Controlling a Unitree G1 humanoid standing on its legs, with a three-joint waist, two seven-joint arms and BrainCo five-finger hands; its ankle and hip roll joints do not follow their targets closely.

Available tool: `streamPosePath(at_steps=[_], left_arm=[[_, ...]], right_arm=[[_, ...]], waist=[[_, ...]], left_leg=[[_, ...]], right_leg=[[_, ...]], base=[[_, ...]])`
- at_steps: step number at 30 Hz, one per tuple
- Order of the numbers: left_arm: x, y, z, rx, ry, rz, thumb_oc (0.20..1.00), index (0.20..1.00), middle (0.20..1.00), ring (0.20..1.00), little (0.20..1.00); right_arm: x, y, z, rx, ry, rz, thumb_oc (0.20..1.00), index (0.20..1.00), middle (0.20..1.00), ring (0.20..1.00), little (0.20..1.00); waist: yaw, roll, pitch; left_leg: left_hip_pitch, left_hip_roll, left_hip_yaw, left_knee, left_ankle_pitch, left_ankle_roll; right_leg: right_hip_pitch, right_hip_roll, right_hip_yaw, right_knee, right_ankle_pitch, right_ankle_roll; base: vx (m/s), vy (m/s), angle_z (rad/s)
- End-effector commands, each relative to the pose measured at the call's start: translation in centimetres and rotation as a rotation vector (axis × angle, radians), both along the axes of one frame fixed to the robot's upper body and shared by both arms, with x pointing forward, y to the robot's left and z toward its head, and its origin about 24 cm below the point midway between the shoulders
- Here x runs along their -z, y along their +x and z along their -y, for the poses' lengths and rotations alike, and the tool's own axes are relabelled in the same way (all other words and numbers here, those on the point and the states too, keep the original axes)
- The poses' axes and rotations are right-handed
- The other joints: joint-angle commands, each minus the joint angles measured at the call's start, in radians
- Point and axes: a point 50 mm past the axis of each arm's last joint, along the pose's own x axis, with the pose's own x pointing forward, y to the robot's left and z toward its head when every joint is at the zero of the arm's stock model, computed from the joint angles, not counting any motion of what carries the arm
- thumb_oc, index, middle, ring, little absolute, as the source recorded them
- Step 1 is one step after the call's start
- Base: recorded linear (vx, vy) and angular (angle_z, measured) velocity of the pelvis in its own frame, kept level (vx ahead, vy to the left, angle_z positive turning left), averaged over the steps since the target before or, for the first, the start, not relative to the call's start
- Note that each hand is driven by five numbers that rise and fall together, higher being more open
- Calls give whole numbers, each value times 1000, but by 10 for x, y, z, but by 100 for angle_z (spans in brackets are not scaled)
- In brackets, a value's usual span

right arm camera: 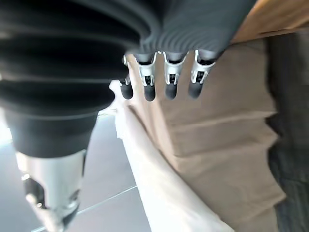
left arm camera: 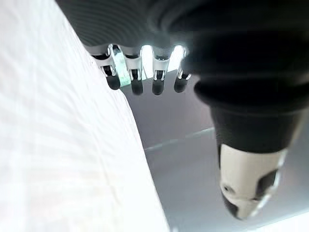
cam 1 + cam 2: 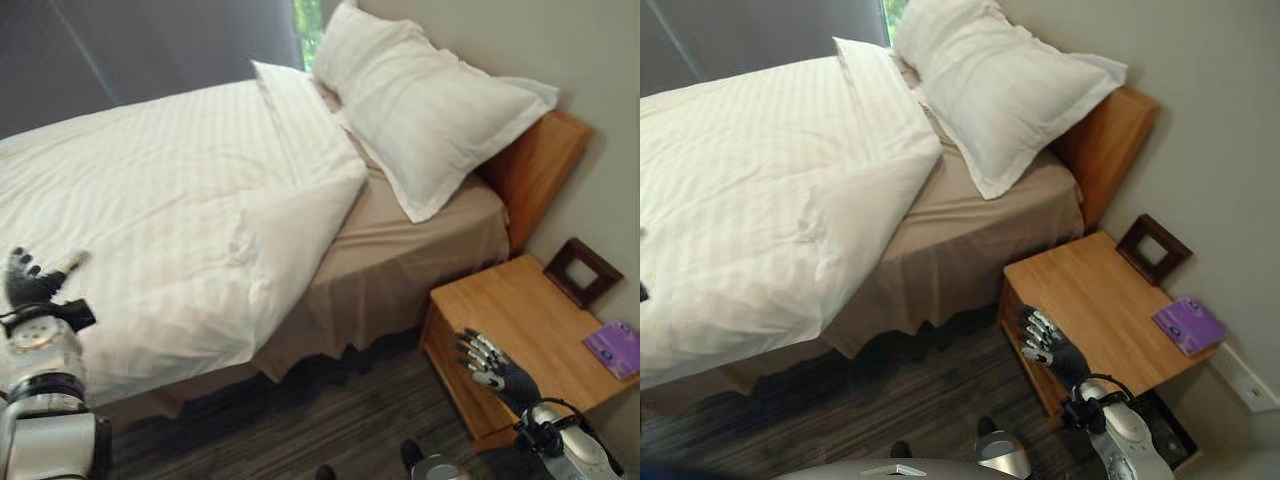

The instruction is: Making the bed.

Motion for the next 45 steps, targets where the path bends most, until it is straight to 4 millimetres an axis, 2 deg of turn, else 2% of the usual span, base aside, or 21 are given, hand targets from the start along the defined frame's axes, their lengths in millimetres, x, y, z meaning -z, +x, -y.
streamPosePath(at_steps=[1, 3, 4, 7, 12, 18, 23, 29, 33, 34, 35, 36, 37, 40, 45], left_arm=[[-64, 30, 5, 115, 151, 65, 1000, 1000, 1000, 1000, 1000], [-73, 34, 6, 123, 176, 62, 1000, 1000, 1000, 1000, 1000], [-88, 40, 9, 149, 210, 81, 1000, 1000, 1000, 1000, 1000], [-109, 56, 22, 197, 222, 160, 1000, 1000, 1000, 1000, 1000], [-131, 72, 38, 243, 191, 301, 1000, 1000, 1000, 1000, 1000], [-147, 75, 42, 236, 163, 388, 1000, 1000, 1000, 1000, 1000], [-167, 79, 48, 253, 195, 440, 1000, 1000, 1000, 1000, 1000], [-175, 84, 56, 275, 179, 489, 1000, 1000, 1000, 1000, 1000], [-173, 91, 63, 291, 166, 485, 1000, 1000, 1000, 1000, 1000], [-165, 95, 67, 299, 149, 466, 1000, 1000, 1000, 1000, 1000], [-159, 96, 67, 296, 141, 439, 787, 787, 787, 787, 787], [-155, 98, 67, 293, 139, 421, 529, 529, 529, 529, 529], [-155, 98, 67, 293, 139, 421, 200, 200, 200, 200, 200], [-136, 101, 66, 273, 154, 260, 200, 200, 200, 200, 200], [-131, 109, 74, 297, 171, 204, 200, 200, 200, 200, 200]], right_arm=[[-27, 20, -12, -74, 70, 145, 1000, 1000, 1000, 1000, 1000], [-27, 21, -13, -83, 72, 142, 1000, 1000, 1000, 1000, 1000], [-30, 25, -14, -103, 69, 152, 1000, 1000, 1000, 1000, 1000], [-32, 29, -17, -121, 77, 159, 1000, 1000, 1000, 1000, 1000], [-33, 35, -17, -129, 62, 164, 1000, 1000, 1000, 1000, 1000], [-36, 39, -10, -88, 57, 181, 1000, 1000, 1000, 1000, 1000], [-39, 44, -9, -70, 58, 201, 1000, 1000, 1000, 1000, 1000], [-41, 50, -14, -74, 59, 217, 1000, 1000, 1000, 1000, 1000], [-41, 53, -14, -68, 53, 220, 1000, 1000, 1000, 1000, 1000], [-42, 56, -15, -59, 50, 227, 1000, 1000, 1000, 1000, 1000], [-41, 56, -15, -57, 50, 224, 1000, 1000, 1000, 1000, 1000], [-41, 57, -14, -51, 46, 223, 1000, 1000, 1000, 1000, 1000], [-41, 57, -14, -51, 46, 223, 1000, 1000, 1000, 1000, 1000], [-39, 57, -14, -46, 46, 211, 1000, 1000, 1000, 1000, 1000], [-41, 60, -14, -35, 43, 223, 1000, 1000, 1000, 1000, 1000]], waist=[[-25, -53, 60], [-25, -55, 68], [-34, -58, 96], [-39, -63, 126], [-43, -69, 171], [-57, -75, 209], [-66, -74, 235], [-74, -69, 259], [-83, -64, 279], [-88, -59, 291], [-91, -57, 294], [-94, -56, 299], [-94, -56, 299], [-108, -48, 317], [-124, -36, 338]], left_leg=[[63, 21, 15, 12, -30, -36], [44, 23, 16, 12, -26, -37], [10, 26, 17, 12, -17, -40], [-44, 29, 22, 12, -6, -45], [-109, 33, 30, 12, 8, -53], [-157, 43, 46, 12, 12, -63], [-192, 48, 66, 12, 15, -71], [-214, 55, 83, 12, 9, -79], [-226, 55, 94, 12, 8, -81], [-229, 52, 98, 12, 6, -81], [-229, 52, 101, 12, 5, -81], [-228, 51, 104, 12, 5, -81], [-228, 51, 104, 12, 4, -81], [-225, 46, 111, 12, 1, -79], [-226, 42, 121, 12, -3, -78]], right_leg=[[-94, -16, 17, 34, 11, 63], [-115, -14, 18, 32, 18, 63], [-150, -12, 22, 29, 30, 64], [-205, -12, 25, 26, 48, 64], [-268, -9, 32, 20, 66, 64], [-323, 1, 45, 11, 83, 63], [-362, 10, 53, 4, 93, 62], [-394, 16, 62, 2, 96, 63], [-412, 22, 72, 0, 100, 64], [-420, 22, 78, 0, 102, 66], [-421, 22, 81, 0, 104, 67], [-422, 22, 82, 0, 104, 67], [-422, 22, 82, 0, 104, 67], [-427, 25, 91, 2, 105, 67], [-438, 27, 107, 1, 112, 70]], base=[[-106, 29, -16], [-109, 19, -4], [-159, 19, -6], [-127, 15, -3], [-51, -8, -9], [-12, -9, -8], [0, -14, -5], [0, -13, -5], [0, 4, -10], [4, 14, -15], [4, 15, -9], [2, 6, -8], [7, 15, -5], [3, 13, 1], [-1, 21, -6]])
